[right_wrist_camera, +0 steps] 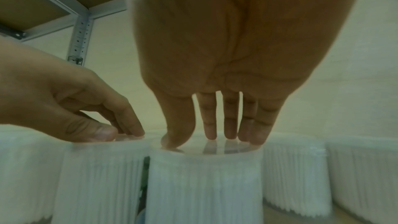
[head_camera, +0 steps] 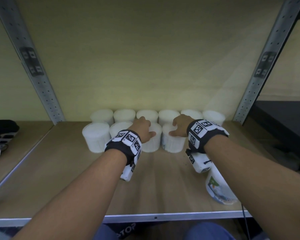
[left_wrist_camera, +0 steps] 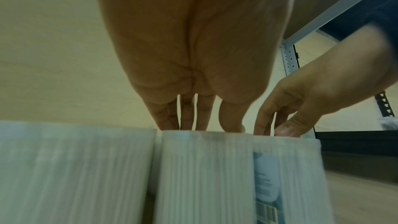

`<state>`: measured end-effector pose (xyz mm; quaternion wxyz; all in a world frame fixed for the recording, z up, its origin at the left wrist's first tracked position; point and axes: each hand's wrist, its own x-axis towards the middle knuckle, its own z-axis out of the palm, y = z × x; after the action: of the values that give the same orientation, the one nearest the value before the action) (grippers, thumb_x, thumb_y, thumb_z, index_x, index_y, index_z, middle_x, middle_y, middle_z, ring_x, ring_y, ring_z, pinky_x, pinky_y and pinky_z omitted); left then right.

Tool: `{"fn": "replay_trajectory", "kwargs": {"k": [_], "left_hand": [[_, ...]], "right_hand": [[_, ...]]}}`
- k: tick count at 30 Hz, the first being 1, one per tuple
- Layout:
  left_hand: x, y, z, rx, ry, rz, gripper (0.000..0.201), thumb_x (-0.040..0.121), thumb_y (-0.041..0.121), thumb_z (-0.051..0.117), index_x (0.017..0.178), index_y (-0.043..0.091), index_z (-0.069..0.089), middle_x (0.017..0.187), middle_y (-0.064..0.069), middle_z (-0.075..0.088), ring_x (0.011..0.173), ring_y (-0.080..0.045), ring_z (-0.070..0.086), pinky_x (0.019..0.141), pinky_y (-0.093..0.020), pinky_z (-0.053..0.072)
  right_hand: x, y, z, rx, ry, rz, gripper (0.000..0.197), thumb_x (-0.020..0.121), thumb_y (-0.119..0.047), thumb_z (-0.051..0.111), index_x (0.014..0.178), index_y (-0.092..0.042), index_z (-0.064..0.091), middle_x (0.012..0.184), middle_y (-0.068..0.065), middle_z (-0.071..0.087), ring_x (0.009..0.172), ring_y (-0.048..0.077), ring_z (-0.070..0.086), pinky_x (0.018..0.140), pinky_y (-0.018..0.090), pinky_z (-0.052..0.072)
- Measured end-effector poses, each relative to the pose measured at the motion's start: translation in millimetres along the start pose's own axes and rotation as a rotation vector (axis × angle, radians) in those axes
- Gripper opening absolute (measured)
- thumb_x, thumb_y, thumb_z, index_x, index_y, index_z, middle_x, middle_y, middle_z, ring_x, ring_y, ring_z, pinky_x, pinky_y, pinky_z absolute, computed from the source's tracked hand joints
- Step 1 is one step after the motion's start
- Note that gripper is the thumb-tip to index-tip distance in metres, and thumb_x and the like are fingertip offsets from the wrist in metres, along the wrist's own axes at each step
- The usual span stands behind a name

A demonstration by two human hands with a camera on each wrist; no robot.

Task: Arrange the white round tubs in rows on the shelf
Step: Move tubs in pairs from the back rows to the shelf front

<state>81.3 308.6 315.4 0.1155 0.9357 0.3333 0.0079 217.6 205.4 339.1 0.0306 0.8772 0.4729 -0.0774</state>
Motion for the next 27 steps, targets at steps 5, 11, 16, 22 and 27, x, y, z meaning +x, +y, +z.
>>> {"fn": "replay_trajectory", "kwargs": {"k": [5, 11, 16, 22, 27], "left_hand": [[0.4, -0.3, 1.1, -0.005, -0.003, -0.001, 0.054, 0.095, 0.039, 0.051, 0.137, 0.005, 0.045, 0.137, -0.017, 0.040, 0.128, -0.034, 0.039, 0.108, -0.042, 0.036], [0.1, -0.9, 1.9, -0.016, -0.001, -0.001, 0.054, 0.095, 0.039, 0.051, 0.136, 0.005, 0.046, 0.136, -0.017, 0.041, 0.128, -0.035, 0.039, 0.108, -0.042, 0.036], [-1.0, -2.5, 0.7, -0.043, 0.004, 0.007, 0.054, 0.094, 0.038, 0.052, 0.137, 0.006, 0.045, 0.136, -0.015, 0.041, 0.128, -0.032, 0.040, 0.107, -0.040, 0.036], [-0.7, -3.2, 1.2, -0.028, -0.001, 0.011, 0.055, 0.094, 0.040, 0.051, 0.138, 0.007, 0.044, 0.137, -0.015, 0.041, 0.127, -0.032, 0.040, 0.107, -0.038, 0.036], [-0.7, -3.7, 2.0, -0.031, -0.003, 0.012, 0.055, 0.094, 0.040, 0.051, 0.138, 0.007, 0.045, 0.136, -0.015, 0.041, 0.127, -0.033, 0.040, 0.108, -0.040, 0.035]], "right_hand": [[-3.1, 1.4, -2.2, 0.027, -0.014, -0.025, 0.057, 0.092, -0.037, 0.057, 0.141, -0.009, 0.044, 0.146, 0.009, 0.042, 0.132, 0.025, 0.045, 0.107, 0.032, 0.037], [-2.5, 3.5, -6.0, 0.070, -0.075, -0.052, 0.052, 0.090, -0.016, 0.061, 0.140, -0.016, 0.047, 0.145, 0.005, 0.045, 0.130, 0.022, 0.047, 0.105, 0.029, 0.039], [2.6, 0.0, -5.3, 0.069, 0.030, 0.012, 0.047, 0.094, -0.033, 0.052, 0.133, -0.008, 0.052, 0.139, 0.011, 0.051, 0.126, 0.027, 0.050, 0.106, 0.033, 0.042], [8.7, -5.2, 6.4, 0.005, 0.014, 0.072, 0.064, 0.087, -0.057, 0.052, 0.123, -0.004, 0.054, 0.130, 0.016, 0.053, 0.118, 0.032, 0.054, 0.095, 0.036, 0.045], [9.6, -6.0, 3.8, -0.002, 0.002, 0.079, 0.066, 0.086, -0.054, 0.057, 0.130, -0.005, 0.051, 0.134, 0.013, 0.052, 0.121, 0.030, 0.053, 0.100, 0.036, 0.045]]}}
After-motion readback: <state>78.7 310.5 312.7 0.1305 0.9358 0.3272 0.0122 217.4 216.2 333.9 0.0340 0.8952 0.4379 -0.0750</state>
